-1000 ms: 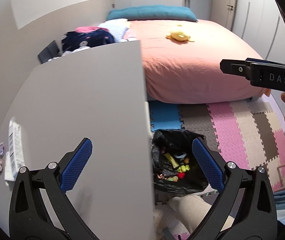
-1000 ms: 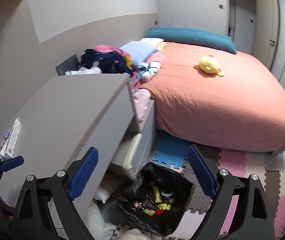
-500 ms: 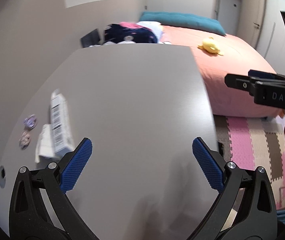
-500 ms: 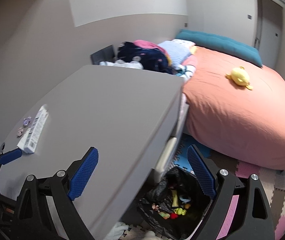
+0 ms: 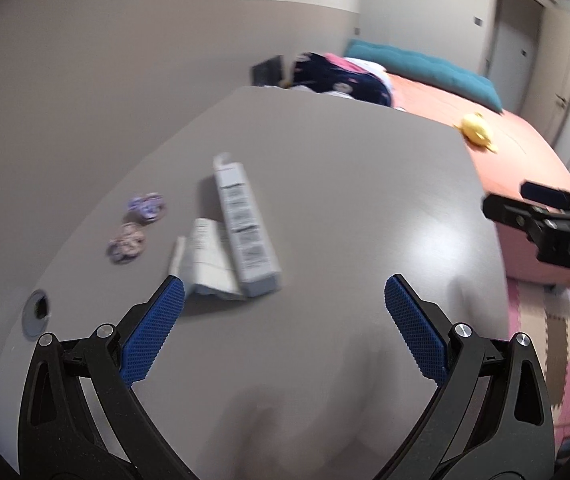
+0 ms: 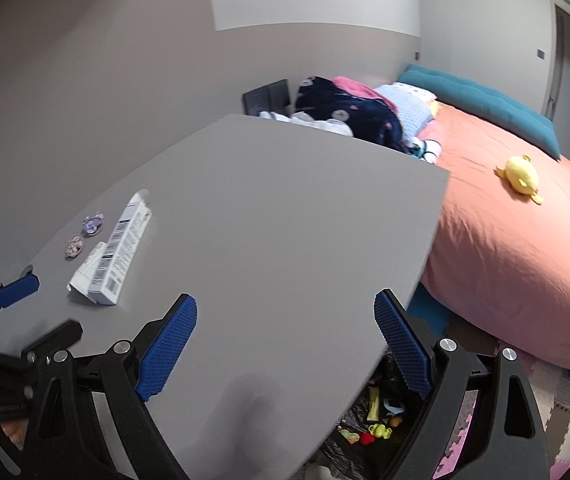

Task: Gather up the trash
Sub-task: 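Grasp the folded white paper with the left tool while the right tool grasps the white box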

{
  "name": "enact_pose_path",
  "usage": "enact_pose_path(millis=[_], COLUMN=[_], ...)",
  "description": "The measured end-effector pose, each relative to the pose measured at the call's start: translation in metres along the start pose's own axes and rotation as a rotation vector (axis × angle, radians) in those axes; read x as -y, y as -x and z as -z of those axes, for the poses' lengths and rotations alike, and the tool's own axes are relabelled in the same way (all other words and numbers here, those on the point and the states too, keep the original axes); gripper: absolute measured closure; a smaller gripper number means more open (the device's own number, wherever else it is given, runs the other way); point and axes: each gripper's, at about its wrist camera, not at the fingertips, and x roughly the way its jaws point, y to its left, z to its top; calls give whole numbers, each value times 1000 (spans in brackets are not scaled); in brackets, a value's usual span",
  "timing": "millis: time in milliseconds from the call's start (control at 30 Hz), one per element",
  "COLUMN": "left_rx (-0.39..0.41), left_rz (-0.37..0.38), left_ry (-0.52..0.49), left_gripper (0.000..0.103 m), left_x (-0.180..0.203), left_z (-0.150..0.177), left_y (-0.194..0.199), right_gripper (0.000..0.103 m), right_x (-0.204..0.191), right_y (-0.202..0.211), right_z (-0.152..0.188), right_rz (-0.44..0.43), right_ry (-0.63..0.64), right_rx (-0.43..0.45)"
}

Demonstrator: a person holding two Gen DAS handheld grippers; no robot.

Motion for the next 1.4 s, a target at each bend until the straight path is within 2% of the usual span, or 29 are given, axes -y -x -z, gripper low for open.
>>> enact_pose_path(millis=[133, 267, 400, 500, 567, 800, 967, 1033, 1133, 1300, 1367, 1400], left_rx=[24, -3, -39, -49, -58, -60, -67, -84, -104, -123, -118, -116], left_rz=[-73, -104, -107, -69, -45, -43, -18, -38, -25, -31, -58, -43], left_ry=[67, 130, 155, 161, 154, 97, 133, 128, 132, 79, 41, 29], left_gripper=[7, 16, 19, 19, 19, 19, 19, 23, 23, 23, 28, 34], left_x=[-28, -54, -69, -72, -71, -62, -73, -76, -77, -63, -56, -54], left_z=[-1, 0, 2, 3, 2, -5, -6, -6, -3, -4, -5, -6], left_y=[-5, -18, -33, -43, -50, -61, -64, -71, -78, -89, -94, -93], right_gripper=[13, 13, 13, 13, 13, 13, 13, 13, 13, 13, 13, 13], right_x=[-15, -27, -40, -50, -56, -69, -81, -89, -100, -116, -123, -127], right_y=[-9, -18, -27, -35, -41, -56, -66, -71, -78, -90, -96, -99], right_z=[-2, -5, -9, -13, -16, -28, -38, -40, -43, -48, -49, -50], right_rz=[-11, -20, -33, -36, -40, -49, -60, -66, -76, -89, -95, -97], right_ry=[19, 37, 58, 73, 78, 87, 95, 106, 121, 138, 144, 149], right_rx=[-12, -22, -30, -35, -38, -38, -41, -42, -49, -61, -68, -72])
